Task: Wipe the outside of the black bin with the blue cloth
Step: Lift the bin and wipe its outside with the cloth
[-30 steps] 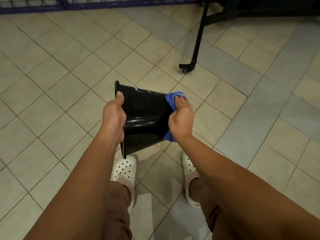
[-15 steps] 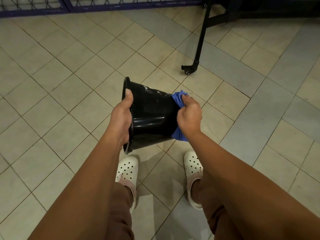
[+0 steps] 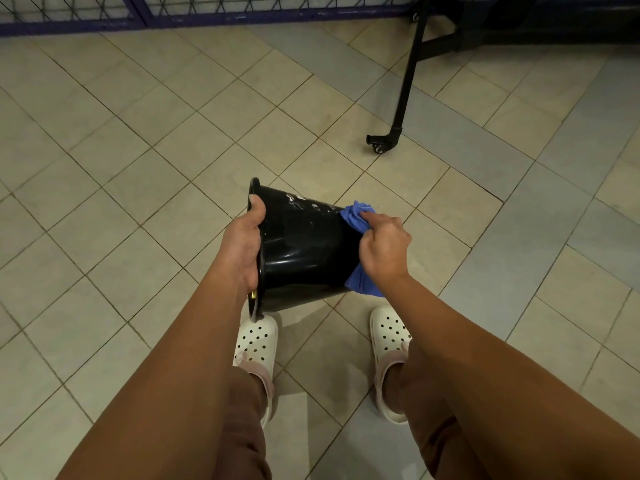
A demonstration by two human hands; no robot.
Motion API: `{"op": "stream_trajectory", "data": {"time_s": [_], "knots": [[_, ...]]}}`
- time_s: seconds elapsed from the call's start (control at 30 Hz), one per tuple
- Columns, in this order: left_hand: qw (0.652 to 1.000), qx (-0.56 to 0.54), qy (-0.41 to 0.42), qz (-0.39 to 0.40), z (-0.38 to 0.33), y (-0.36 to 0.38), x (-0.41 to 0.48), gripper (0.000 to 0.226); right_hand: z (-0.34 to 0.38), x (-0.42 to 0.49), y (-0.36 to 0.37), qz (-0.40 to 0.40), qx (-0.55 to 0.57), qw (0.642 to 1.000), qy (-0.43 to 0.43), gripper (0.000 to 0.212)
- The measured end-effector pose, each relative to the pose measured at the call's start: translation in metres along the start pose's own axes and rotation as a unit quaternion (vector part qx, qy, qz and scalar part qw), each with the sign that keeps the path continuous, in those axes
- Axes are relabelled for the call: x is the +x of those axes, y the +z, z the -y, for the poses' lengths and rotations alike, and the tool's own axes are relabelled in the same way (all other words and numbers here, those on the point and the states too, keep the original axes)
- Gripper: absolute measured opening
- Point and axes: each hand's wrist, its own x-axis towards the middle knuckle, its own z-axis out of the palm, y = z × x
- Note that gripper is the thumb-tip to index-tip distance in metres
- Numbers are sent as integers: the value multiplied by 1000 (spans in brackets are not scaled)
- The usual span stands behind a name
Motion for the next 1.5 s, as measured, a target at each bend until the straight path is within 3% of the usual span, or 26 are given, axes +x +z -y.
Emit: {"op": "stream_trajectory", "data": {"time_s": [0.2,0.47,0.63,0.83,1.03,1.23,1.4,1.5], "knots": [[999,-38,12,2,-1,-2,3,61,9,3,-4,-15,122,992,-42,39],[999,-53,8,6,-2,2,0,67,12,-7,2,-9,28,963,-266,45],[999,-35,27,-5,-3,4,3,71,15,-17,11,-12,23,966,-258,50],[999,-29,16,30,-2,8,-1,69,28,-23,18,21,29,932,-361,42],[999,-3,29,27,-4,12,-3,64,28,-24,17,6,24,946,-322,46],[995,-54,-45,75,-9,9,0,86,41,-33,20,37,89,912,-398,35],[996,-39,-28,70,1,15,0,73,43,-18,20,28,69,931,-358,41],[995,-53,-37,76,-2,9,1,73,38,-19,19,47,93,913,-394,34]]}}
